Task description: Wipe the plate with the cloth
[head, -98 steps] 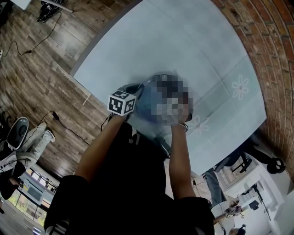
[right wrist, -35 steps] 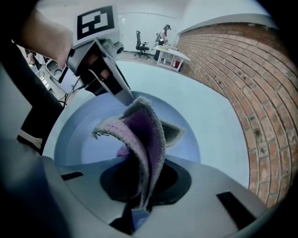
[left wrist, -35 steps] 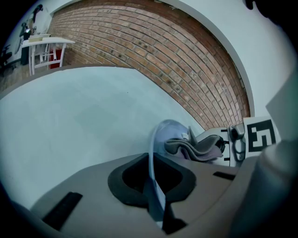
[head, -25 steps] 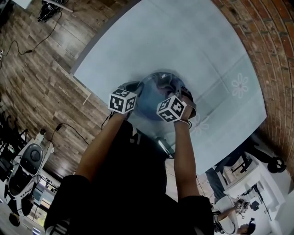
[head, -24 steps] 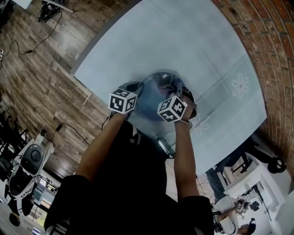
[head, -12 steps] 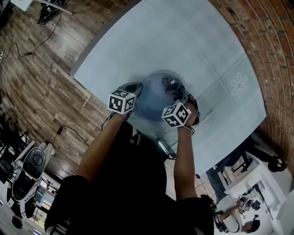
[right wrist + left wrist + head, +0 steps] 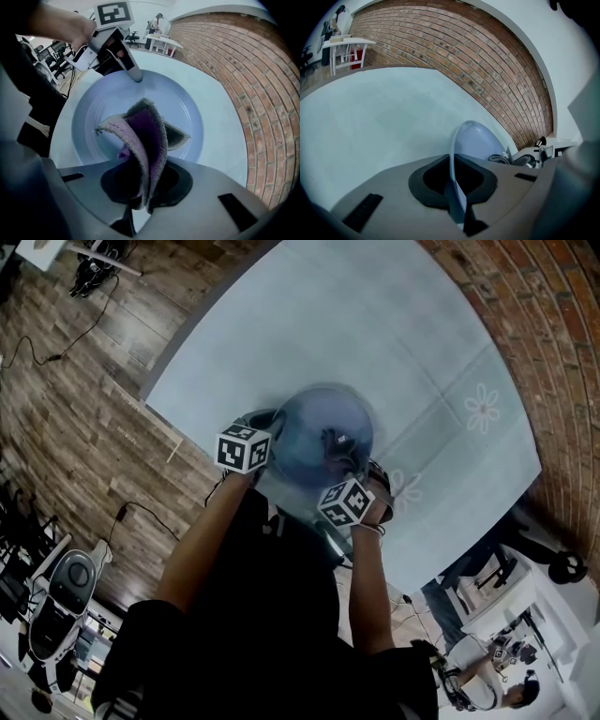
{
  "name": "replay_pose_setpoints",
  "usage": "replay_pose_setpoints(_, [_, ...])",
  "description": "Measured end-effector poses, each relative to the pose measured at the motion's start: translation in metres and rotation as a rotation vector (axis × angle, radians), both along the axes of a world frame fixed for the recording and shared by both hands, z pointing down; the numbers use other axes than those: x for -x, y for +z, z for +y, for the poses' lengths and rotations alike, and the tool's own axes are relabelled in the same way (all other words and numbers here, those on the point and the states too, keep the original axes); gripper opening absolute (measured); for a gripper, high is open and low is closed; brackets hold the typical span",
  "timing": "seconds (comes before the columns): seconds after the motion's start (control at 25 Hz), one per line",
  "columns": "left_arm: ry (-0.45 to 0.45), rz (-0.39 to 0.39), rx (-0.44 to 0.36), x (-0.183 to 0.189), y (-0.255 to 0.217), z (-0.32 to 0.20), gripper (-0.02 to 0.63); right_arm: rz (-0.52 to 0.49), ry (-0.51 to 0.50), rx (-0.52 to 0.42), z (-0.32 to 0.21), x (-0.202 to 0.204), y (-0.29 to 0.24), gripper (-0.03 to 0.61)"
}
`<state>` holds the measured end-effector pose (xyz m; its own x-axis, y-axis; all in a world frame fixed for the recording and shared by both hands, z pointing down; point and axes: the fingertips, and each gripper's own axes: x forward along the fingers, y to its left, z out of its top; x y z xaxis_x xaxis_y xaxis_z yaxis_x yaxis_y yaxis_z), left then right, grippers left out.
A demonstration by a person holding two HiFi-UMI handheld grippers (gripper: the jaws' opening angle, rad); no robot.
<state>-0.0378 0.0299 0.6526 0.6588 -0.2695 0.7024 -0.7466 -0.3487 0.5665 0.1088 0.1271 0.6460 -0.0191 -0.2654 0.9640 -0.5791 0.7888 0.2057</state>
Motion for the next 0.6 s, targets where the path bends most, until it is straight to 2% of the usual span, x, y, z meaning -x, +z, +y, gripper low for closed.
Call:
replay_pose_setpoints(0.24, [0.000,0.003,-0.001,0.002,-0.002,0.000,0.044,-0.101,0.028,0.098,0.035,0.038,-0.001,0.058])
replay_pose_setpoints(0.44, [0.001,-0.007,-0.013,-0.001,-0.001,0.001,0.044,-0.144,-0.014,0.118,0.040,0.063,0.000,0.058])
replay_pose_setpoints(0.6, [0.002,-0.005,-0.013,0.002,-0.001,0.001,0.044,-0.228,0.008,0.099,0.035,0.088,-0.001,0.060])
